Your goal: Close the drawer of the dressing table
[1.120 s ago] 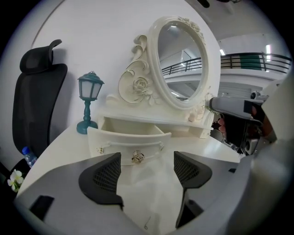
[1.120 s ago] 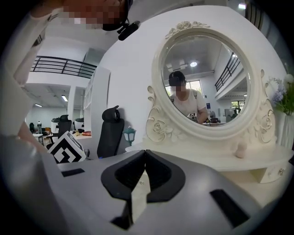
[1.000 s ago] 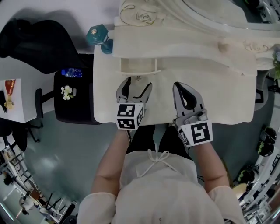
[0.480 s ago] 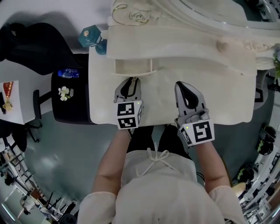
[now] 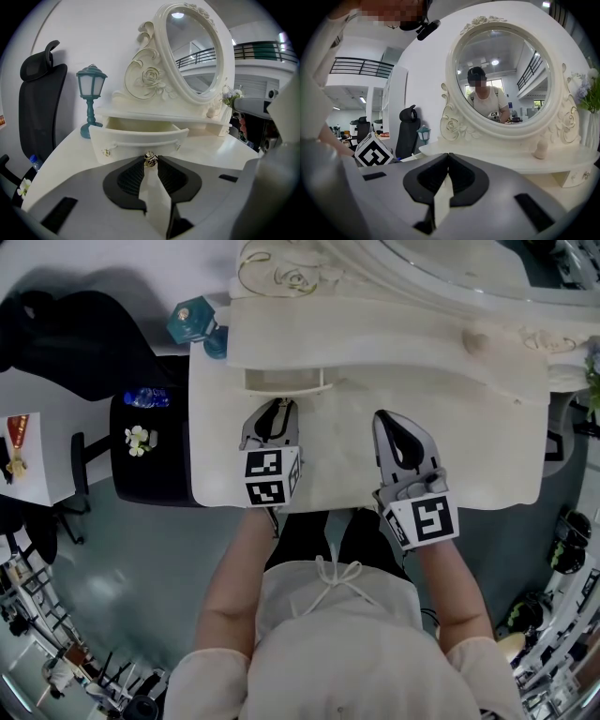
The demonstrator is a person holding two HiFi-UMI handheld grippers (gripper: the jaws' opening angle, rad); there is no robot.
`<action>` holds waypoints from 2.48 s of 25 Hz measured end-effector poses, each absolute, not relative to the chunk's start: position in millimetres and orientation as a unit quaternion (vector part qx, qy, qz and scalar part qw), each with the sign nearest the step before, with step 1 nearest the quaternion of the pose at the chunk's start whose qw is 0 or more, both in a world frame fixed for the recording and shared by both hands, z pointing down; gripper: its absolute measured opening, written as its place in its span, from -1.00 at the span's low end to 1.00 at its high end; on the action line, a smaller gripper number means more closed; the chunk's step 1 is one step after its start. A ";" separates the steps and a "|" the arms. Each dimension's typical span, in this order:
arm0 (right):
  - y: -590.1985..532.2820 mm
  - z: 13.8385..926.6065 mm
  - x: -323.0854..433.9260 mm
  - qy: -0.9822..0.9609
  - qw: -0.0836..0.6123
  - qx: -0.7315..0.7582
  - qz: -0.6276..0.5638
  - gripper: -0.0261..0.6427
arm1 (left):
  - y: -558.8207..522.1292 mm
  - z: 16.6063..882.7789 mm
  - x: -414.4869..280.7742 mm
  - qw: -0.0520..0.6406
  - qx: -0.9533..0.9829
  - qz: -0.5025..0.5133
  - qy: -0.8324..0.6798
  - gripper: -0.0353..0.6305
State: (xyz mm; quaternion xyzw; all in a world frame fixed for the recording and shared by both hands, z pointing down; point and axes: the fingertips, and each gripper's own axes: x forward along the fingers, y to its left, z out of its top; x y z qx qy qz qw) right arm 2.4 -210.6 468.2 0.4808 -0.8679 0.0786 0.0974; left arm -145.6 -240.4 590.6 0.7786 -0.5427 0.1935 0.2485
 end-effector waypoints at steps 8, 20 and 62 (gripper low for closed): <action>-222.9 469.6 -3.1 -0.867 0.088 0.484 0.082 -0.90 | -260.6 591.2 -150.2 0.236 0.786 0.195 -0.536 -0.59; -240.4 473.1 -15.0 -0.866 0.089 0.486 0.079 -0.90 | -284.9 590.4 -148.4 0.227 0.795 0.198 -0.527 -0.58; -196.3 374.9 -10.9 -0.881 0.055 0.470 0.023 -0.90 | -202.4 384.8 -158.7 0.082 0.832 0.091 -0.540 -0.63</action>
